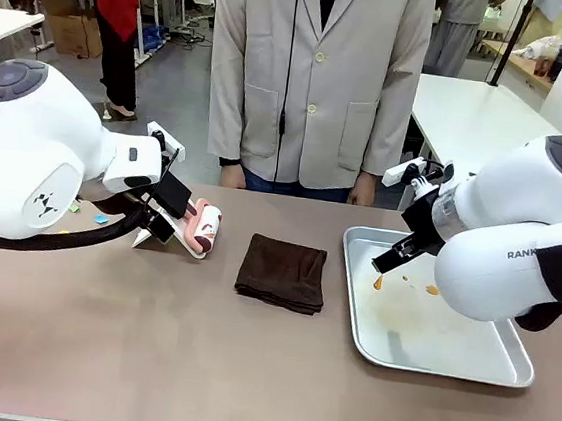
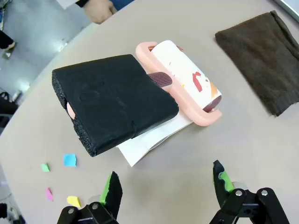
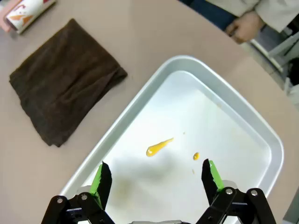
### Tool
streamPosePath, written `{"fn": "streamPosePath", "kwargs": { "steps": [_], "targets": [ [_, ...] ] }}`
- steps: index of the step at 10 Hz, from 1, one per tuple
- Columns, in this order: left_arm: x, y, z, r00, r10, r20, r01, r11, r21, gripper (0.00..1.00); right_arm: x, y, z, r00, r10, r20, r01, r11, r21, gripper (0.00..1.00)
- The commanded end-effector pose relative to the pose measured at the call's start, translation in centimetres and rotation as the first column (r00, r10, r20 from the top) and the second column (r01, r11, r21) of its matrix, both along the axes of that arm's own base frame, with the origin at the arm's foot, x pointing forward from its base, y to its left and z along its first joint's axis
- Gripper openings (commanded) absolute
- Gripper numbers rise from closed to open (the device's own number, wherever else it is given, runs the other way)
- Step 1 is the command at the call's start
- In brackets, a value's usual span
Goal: Clean the surface of the table.
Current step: Hold the Lint Roller with your left hand and the towel with your right hand.
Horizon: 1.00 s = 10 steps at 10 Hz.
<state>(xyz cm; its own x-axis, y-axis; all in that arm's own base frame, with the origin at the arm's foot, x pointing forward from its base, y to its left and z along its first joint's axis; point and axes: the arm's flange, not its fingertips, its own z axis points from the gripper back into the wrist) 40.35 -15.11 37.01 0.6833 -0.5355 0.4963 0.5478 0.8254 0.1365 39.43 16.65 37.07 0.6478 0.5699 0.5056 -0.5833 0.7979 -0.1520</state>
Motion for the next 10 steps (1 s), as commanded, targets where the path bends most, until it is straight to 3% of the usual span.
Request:
{"fn": "streamPosePath", "kwargs": {
  "steps": [1,10],
  "targets": [
    [0.00,0.00,0.01,1.000,0.000,0.000,0.000,1.000,0.000,1.00,0.00,0.00,0.00,1.000,0.000,0.000,0.000,1.000,0.000,1.00],
    [0.00,0.00,0.01,1.000,0.000,0.000,0.000,1.000,0.000,1.00,0.00,0.00,0.00,1.000,0.000,0.000,0.000,1.000,0.000,1.00]
  ]
}}
